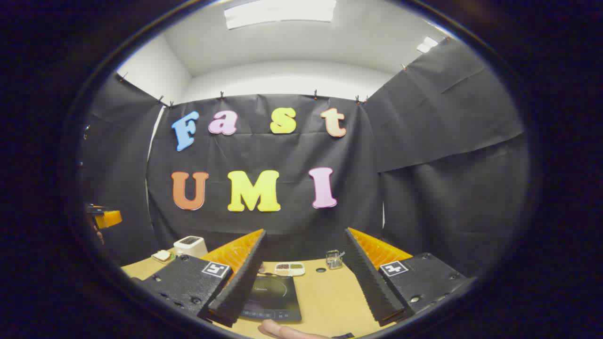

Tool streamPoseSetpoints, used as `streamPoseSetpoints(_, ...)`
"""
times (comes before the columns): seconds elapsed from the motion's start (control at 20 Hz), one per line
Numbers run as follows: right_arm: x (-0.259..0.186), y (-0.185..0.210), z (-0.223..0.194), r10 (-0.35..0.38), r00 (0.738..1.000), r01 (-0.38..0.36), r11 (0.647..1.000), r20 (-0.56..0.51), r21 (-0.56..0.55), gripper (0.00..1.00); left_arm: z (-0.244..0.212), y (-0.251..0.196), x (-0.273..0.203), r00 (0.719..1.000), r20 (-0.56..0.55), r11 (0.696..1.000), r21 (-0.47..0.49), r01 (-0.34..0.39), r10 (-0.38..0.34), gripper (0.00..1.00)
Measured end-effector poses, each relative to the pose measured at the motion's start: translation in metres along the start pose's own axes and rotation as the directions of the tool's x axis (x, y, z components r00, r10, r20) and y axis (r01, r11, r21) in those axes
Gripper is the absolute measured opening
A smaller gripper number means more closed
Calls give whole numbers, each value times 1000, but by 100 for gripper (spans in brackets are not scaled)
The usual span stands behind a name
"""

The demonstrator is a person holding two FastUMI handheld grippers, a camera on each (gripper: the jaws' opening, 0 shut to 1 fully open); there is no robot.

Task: First push the handle of the pot to place it horizontally, then grasp the pot with both hands and set it on the induction cooktop.

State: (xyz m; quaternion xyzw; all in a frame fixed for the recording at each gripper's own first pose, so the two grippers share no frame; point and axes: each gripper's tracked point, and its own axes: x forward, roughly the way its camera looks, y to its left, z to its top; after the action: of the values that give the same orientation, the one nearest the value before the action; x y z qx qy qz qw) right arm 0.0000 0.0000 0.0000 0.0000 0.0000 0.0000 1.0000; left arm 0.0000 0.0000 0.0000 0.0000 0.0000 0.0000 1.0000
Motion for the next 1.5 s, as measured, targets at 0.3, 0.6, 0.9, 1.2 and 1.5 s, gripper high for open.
streamPoseSetpoints(0.3,-1,-11,9,-17,999,17,1000,34,-5,96,2,-10,-3,1000,10,998,65,14,-14,95)
streamPoseSetpoints(0.6,-2,-9,11,-6,999,6,1000,41,-5,96,2,-14,-2,1000,20,995,96,15,-17,96)
streamPoseSetpoints(0.9,0,-13,13,-14,998,15,1000,57,-4,96,0,-19,2,999,28,999,35,25,-26,97)
streamPoseSetpoints(1.2,6,-14,2,-1,999,1,1000,34,14,100,-20,-28,17,997,-42,997,4,72,-72,84)
streamPoseSetpoints(1.5,10,-16,-3,-3,1000,3,1000,29,14,96,-57,-40,31,982,-144,991,36,126,-120,13)
